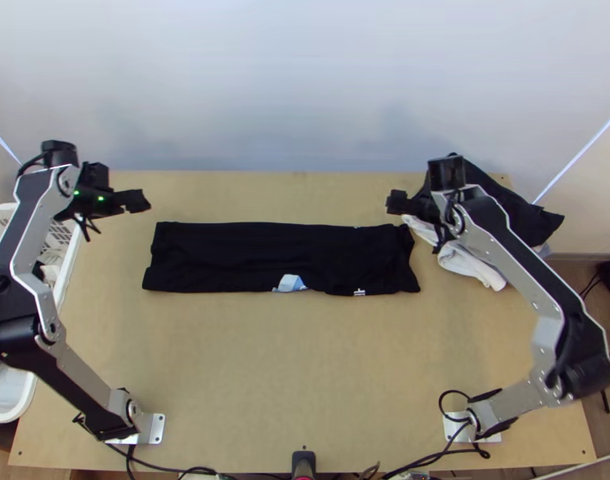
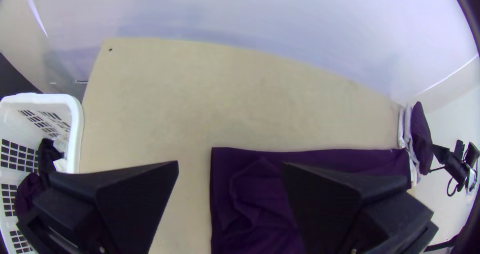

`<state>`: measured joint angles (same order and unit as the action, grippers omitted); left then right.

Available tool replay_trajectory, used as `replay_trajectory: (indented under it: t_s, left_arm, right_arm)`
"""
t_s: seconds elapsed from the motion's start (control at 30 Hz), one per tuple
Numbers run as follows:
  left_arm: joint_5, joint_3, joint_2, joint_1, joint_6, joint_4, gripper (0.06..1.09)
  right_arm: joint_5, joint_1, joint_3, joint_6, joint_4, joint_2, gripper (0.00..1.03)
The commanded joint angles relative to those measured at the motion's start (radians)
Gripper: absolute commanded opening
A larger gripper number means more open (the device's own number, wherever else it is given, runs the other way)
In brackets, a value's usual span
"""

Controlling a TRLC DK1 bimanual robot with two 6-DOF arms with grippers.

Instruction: Fold the t-shirt

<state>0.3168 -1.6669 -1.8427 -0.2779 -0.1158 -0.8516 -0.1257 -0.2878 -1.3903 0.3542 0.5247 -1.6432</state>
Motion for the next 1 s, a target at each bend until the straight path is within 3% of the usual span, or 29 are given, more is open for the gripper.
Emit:
replay_trajectory:
  t_s: [0.0, 0.07, 0.13, 0.23, 0.33, 0.57, 0.97]
  left_arm:
    - [0.028, 0.078, 0.036, -0.075, -0.039, 0.063, 1.04]
    - [0.087, 0.085, 0.026, -0.099, -0.088, -0.021, 1.03]
    - [0.199, 0.128, 0.026, -0.133, -0.133, -0.044, 1.02]
    - [0.222, 0.191, 0.007, -0.144, -0.136, -0.018, 1.0]
    - [0.231, 0.257, 0.007, -0.145, -0.134, 0.031, 1.0]
    - [0.277, 0.372, 0.003, -0.145, -0.189, 0.111, 1.0]
    - [0.285, 0.443, -0.001, -0.11, -0.183, 0.174, 1.01]
  right_arm:
    - [-0.046, 0.001, 0.093, -0.001, -0.025, 0.138, 0.99]
    - [-0.02, 0.001, 0.129, 0.003, -0.015, 0.171, 0.99]
    - [0.063, 0.012, 0.14, 0.063, 0.023, 0.186, 0.99]
    - [0.388, 0.082, 0.103, 0.247, 0.141, 0.175, 0.99]
    - [0.546, 0.119, 0.097, 0.327, 0.172, 0.175, 0.99]
    - [0.641, 0.171, 0.083, 0.361, 0.201, 0.191, 0.99]
    - [0.641, 0.162, 0.112, 0.365, 0.212, 0.229, 0.99]
